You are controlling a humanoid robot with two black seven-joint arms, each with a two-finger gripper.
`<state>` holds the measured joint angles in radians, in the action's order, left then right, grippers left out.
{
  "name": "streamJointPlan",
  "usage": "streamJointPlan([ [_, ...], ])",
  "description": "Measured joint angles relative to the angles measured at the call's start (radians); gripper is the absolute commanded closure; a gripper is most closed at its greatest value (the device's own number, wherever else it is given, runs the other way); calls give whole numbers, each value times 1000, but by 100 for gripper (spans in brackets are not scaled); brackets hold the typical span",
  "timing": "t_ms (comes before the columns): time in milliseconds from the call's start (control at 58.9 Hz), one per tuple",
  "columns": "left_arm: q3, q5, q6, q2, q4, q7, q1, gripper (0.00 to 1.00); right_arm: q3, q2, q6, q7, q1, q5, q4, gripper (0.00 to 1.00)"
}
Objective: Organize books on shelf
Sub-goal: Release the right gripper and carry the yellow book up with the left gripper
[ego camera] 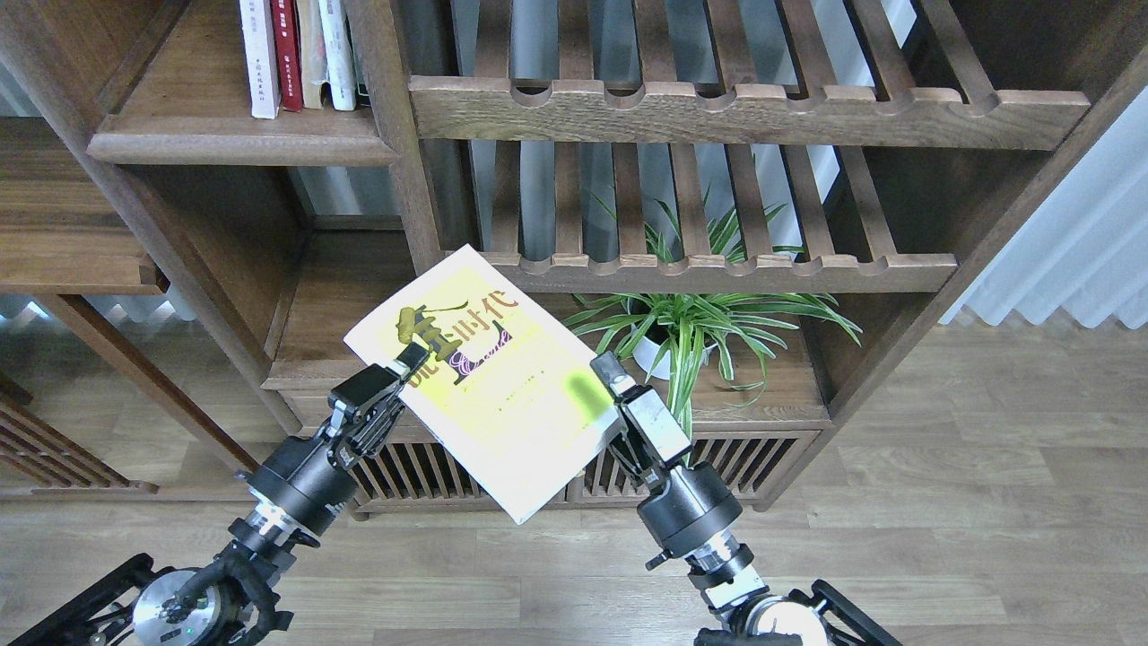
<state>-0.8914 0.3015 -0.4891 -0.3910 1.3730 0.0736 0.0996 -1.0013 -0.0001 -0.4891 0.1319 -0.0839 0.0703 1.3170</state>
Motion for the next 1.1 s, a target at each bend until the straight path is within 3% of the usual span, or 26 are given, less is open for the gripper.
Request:
streamJointPlan([
  [153,-58,-20,0,-97,3,60,-89,97,-19,0,0,1,0,0,-23,2],
  [425,-226,-95,0,-234,7,74,-222,97,-19,0,1,-1,0,0,-31,2],
  [680,-397,-97,0,-350,9,75,-222,98,-16,0,0,-3,-3,0,-40,2],
  [1104,-516,-95,0,-518,9,74,-123,98,-8,0,0,-4,5,-1,-75,2],
])
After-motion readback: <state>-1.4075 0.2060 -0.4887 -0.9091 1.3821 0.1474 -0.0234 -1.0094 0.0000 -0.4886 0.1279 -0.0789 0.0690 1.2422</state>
